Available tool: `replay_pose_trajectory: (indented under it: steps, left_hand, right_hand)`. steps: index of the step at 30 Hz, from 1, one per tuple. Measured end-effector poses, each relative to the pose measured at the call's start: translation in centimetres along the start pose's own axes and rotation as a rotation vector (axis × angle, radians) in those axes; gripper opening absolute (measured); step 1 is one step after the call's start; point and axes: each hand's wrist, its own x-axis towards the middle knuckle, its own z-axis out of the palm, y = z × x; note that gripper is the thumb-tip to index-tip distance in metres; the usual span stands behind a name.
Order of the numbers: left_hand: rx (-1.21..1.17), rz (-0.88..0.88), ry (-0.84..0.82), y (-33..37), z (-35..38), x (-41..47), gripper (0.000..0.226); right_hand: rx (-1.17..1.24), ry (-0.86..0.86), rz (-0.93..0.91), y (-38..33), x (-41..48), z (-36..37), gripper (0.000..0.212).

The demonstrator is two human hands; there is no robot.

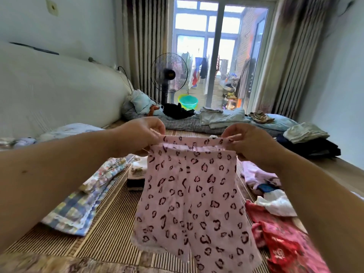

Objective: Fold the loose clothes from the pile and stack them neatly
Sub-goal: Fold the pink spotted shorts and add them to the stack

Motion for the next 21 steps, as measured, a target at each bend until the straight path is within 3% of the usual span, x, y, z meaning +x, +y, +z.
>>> replay_pose_trajectory:
  steps: [3, 5, 8, 10, 14, 16, 18, 21]
  left_hand:
    - [-0.121, 0.13, -0.081, 0.0, -1.1, -1.2, 0.038]
    - [0.161, 0.174, -0.059, 0.2, -1.4, -1.6, 0.046]
    - [0.8, 0.189, -0.13, 0.6, -1.0, -2.4, 0.048]
    - [0.916, 0.169, -0.161, 0.8, -0.9, -3.1, 0.044]
    - [0.719, 0.177, -0.241, 0.3, -2.2, -4.0, 0.025]
    - [0.57, 0.179, -0.281, -0.2, -2.6, -4.4, 0.035]
    - [0.494, 0.184, -0.244, -0.7, -2.5, -4.4, 0.044]
    - [0.375, 0.199, -0.111, -1.2, -2.1, -4.1, 0.038]
  right_hand:
    - [0.045, -0.083, -0.08, -1.1, -0.7, -0.1, 0.031]
    - [-0.053, -0.147, -0.133, -1.9, -1.4, 0.1, 0.028]
    - [-0.242, -0.319, -0.131, -2.7, -3.0, 0.8, 0.011]
    - [-0.296, -0.415, -0.11, -2.8, -4.3, 1.3, 0.013]
    - [-0.442, -0.514, -0.124, -2.8, -5.6, 1.2, 0.018]
    - [-0.469, -0.499, -0.107, -2.5, -5.8, 1.1, 0.012]
    - [-0.412, -0.473, -0.112, -2.3, -5.9, 1.0, 0.008]
    - [-0.311, -0.393, -0.111, -2.6, -5.9, 0.2, 0.013]
